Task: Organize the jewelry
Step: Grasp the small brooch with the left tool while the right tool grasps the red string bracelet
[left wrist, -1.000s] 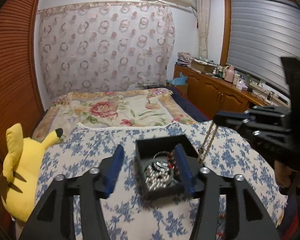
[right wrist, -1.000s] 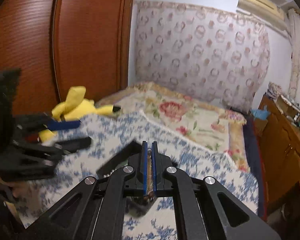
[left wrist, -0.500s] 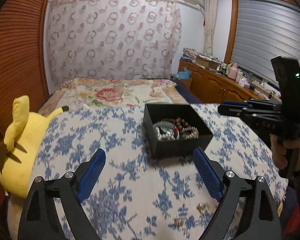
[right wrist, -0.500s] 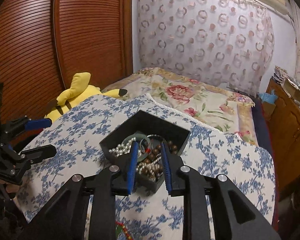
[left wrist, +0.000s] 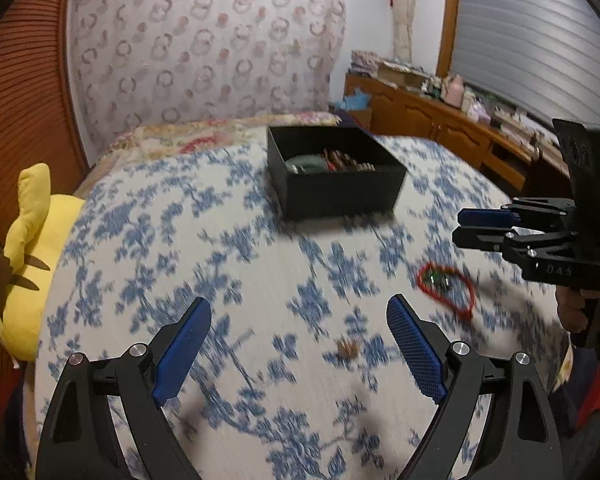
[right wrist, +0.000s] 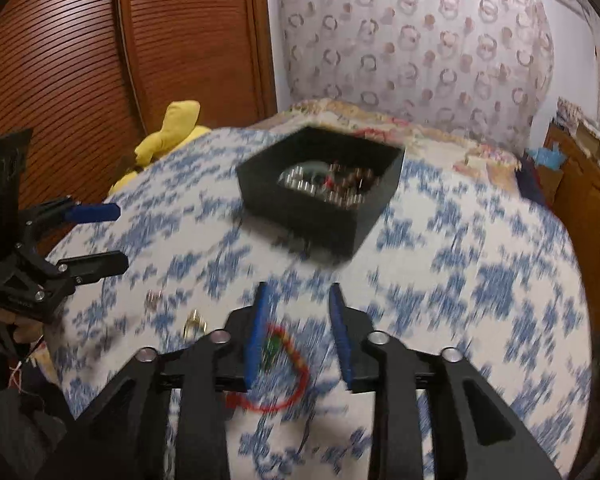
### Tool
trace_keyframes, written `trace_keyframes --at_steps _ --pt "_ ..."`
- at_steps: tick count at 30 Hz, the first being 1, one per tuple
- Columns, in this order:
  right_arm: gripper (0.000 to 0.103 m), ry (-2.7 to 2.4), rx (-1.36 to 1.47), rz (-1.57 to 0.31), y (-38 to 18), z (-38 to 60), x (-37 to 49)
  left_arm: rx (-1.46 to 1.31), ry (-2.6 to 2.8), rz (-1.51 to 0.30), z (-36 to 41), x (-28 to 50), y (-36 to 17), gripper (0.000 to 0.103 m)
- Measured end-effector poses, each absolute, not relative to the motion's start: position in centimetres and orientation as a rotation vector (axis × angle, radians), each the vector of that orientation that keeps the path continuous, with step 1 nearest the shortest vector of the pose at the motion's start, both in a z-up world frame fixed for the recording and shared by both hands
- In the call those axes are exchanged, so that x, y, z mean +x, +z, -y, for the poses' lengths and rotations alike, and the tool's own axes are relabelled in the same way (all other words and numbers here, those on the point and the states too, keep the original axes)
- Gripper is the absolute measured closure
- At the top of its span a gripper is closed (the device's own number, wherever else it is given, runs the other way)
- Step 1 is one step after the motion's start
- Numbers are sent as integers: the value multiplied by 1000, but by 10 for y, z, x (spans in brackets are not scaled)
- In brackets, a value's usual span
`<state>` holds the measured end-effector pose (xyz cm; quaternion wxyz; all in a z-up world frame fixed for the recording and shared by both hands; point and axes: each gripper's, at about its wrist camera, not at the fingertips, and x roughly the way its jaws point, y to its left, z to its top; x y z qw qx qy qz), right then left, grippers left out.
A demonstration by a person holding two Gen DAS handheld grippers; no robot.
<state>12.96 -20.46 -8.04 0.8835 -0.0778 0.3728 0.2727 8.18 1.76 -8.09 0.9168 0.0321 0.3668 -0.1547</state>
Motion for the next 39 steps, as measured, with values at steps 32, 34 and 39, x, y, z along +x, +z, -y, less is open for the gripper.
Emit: trace_keyframes --at_steps 32,34,39 --pt "67 529 -259 -830 -119 203 109 163 -401 -859 15 78 -108 88" --pt "72 536 -256 -831 -119 204 109 155 -400 -857 14 79 -109 89" --pt "99 536 -251 -829 -119 205 109 135 -385 -843 10 80 -107 89"
